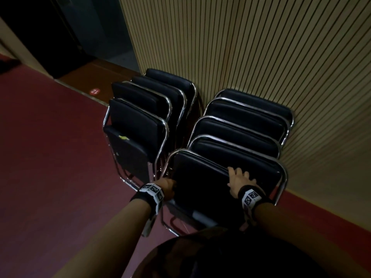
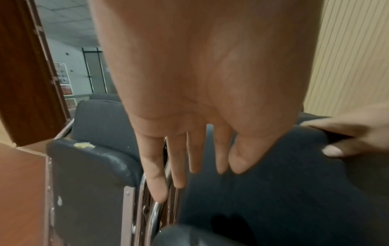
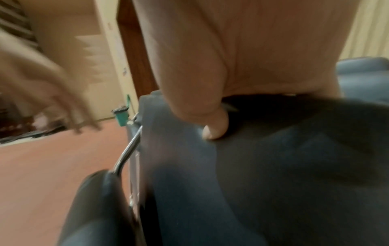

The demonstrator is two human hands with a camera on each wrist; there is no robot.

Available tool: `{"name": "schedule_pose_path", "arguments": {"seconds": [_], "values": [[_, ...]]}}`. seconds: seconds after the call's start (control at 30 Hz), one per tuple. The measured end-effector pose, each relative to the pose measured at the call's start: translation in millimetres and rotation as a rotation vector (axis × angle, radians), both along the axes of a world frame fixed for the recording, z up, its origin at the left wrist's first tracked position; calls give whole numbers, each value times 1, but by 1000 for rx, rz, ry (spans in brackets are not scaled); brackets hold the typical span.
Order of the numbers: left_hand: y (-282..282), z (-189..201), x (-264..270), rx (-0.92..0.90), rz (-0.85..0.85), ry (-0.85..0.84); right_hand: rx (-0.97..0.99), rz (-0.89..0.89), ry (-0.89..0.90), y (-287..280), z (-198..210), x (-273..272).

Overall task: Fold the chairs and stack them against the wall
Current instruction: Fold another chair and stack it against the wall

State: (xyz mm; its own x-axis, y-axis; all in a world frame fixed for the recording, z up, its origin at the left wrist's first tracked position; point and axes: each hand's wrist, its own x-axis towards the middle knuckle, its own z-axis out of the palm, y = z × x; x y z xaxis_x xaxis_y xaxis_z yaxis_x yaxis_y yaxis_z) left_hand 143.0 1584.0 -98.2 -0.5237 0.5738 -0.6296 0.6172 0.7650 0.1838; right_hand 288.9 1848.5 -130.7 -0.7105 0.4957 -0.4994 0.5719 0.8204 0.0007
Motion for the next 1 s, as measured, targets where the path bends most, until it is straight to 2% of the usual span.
{"name": "schedule_pose_path", "arguments": {"seconds": [0.13, 0.33, 0.4, 0.5, 0.63, 0.8, 1.0], "values": [[3, 1, 16, -36, -4, -1, -47, -13, -73, 15, 6, -10], [-15, 12, 26, 9, 38, -58, -68, -21, -31, 35, 17, -13], [-26, 10, 33, -10, 33, -21, -46, 2, -18, 32, 14, -6], [-52, 3, 47, -95, 51, -37, -50, 6, -31, 14, 6, 6], [-80, 2, 58, -39, 104, -65, 2, -5, -1, -2, 15, 10], [-111, 13, 72, -1, 121, -19, 125, -47, 39, -27, 16, 26], [-189, 22, 96, -6, 221, -18, 183, 72, 155, -103, 41, 13]]}}
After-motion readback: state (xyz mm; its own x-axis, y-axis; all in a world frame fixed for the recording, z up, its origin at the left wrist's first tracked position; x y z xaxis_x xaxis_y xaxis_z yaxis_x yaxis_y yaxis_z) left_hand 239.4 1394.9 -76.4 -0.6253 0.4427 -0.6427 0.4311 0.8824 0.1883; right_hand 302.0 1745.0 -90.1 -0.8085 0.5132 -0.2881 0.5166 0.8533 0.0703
